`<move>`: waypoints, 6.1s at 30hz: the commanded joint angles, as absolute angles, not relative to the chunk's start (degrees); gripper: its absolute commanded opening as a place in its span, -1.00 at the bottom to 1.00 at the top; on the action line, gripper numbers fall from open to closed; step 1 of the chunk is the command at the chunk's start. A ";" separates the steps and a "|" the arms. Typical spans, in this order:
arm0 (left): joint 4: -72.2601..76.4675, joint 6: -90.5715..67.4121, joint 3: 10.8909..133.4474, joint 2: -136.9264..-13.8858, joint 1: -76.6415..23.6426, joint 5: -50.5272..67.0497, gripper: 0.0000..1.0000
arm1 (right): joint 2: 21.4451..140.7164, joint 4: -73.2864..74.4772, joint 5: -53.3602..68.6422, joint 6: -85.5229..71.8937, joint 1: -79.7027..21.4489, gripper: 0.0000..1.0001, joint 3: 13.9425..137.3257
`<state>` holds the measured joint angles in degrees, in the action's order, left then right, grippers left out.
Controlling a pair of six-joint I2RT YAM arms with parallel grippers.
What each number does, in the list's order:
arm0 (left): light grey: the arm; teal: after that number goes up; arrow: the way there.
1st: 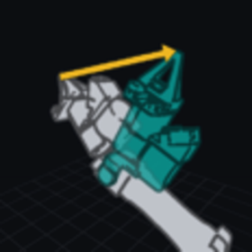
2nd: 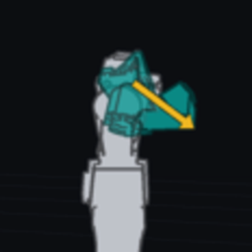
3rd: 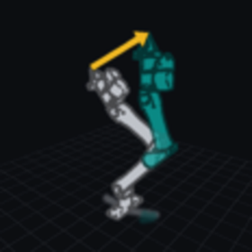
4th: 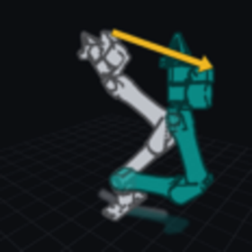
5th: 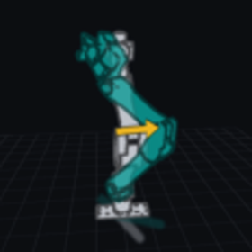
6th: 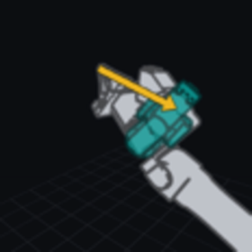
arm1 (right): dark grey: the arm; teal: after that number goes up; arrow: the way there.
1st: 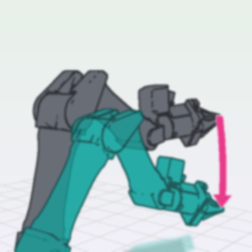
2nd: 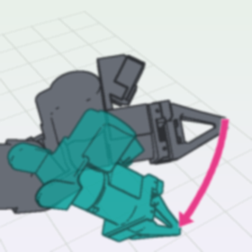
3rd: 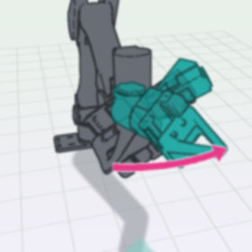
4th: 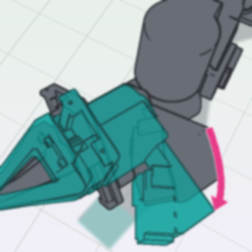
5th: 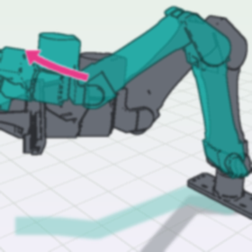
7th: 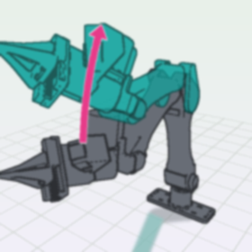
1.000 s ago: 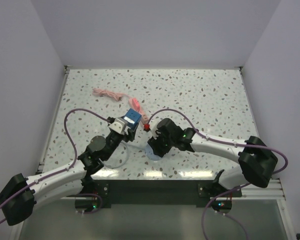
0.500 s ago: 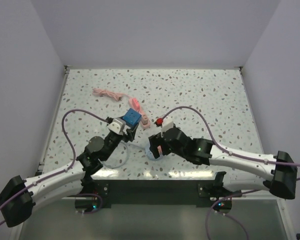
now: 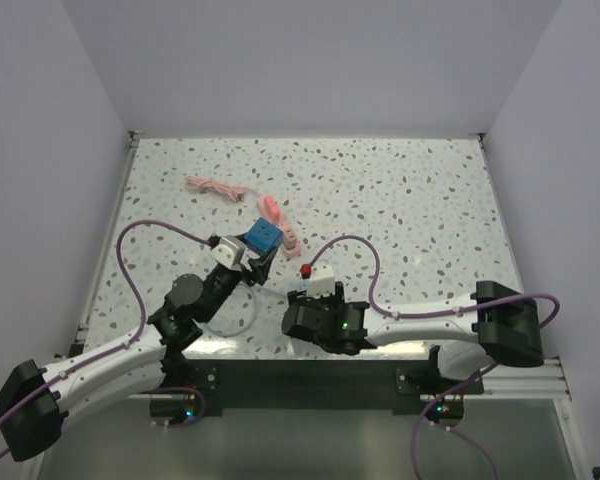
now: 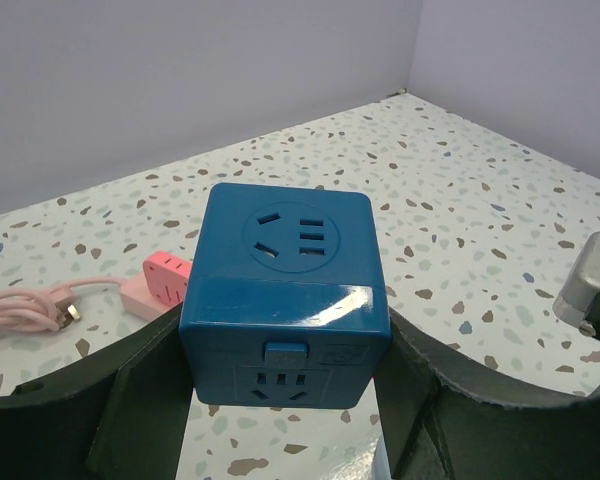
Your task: Insert the plug
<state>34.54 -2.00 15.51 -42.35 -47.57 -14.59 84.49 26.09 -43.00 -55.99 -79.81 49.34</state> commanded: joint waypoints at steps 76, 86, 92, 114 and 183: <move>43.33 -3.08 15.73 -52.91 -43.77 -0.79 -1.00 | 89.56 11.42 -42.97 -40.94 -57.83 0.15 48.77; 42.36 -4.31 14.77 -49.92 -43.77 -0.26 -1.00 | 95.01 17.58 -43.77 -44.82 -58.27 -0.13 55.45; 42.71 -4.48 14.59 -50.36 -43.77 1.14 -1.00 | 96.77 19.16 -43.86 -45.88 -59.15 -0.53 56.52; 44.30 -2.20 15.29 -55.98 -43.77 4.22 -1.00 | 90.53 -11.95 -10.67 -8.72 -51.15 -0.71 43.07; 13.10 5.80 35.68 -65.21 -53.70 4.13 -1.00 | 71.98 8.26 16.44 -20.13 -48.78 0.69 48.69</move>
<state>10.46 4.58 31.42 -64.60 -53.36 5.21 71.37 9.69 11.94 -21.02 -47.20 48.29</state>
